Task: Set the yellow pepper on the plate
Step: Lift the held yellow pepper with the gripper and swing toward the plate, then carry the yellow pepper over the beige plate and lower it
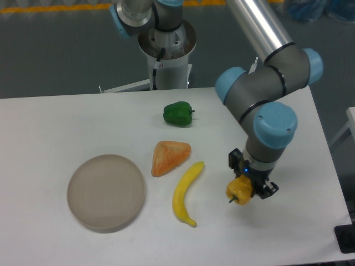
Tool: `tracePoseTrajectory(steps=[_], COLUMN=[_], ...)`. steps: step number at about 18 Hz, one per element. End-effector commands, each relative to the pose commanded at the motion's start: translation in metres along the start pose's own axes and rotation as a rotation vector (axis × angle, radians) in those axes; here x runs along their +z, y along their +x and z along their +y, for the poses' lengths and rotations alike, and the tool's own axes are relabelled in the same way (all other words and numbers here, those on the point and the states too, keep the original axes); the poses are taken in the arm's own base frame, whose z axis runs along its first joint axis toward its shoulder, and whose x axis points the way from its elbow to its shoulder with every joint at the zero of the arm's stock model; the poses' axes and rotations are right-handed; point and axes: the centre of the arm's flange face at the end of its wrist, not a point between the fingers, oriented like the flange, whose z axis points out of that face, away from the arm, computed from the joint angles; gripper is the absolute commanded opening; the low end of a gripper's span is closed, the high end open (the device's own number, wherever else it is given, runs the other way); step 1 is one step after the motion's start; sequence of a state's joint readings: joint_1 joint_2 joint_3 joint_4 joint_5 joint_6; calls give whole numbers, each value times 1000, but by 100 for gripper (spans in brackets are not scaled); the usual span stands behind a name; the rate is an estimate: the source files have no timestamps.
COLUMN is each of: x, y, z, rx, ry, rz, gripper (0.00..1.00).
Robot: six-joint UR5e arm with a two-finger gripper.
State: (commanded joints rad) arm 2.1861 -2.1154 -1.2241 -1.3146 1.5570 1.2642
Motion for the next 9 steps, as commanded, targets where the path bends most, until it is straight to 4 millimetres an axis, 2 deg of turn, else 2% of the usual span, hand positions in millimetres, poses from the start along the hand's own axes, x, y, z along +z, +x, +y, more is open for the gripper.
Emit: tracePoseTrajectory(steps=[2, 4, 5, 7, 8, 9], x=[2, 7, 14, 20, 24, 26], y=[24, 58, 80, 100, 119, 131], z=[-26, -55, -81, -108, -129, -142], rx=[-6, -2, -28, -45, -19, -7], ry=[-6, -13, -16, -18, -21, -22], rz=[11, 33, 45, 52, 61, 66], gripper=[18, 17, 17, 17, 17, 17])
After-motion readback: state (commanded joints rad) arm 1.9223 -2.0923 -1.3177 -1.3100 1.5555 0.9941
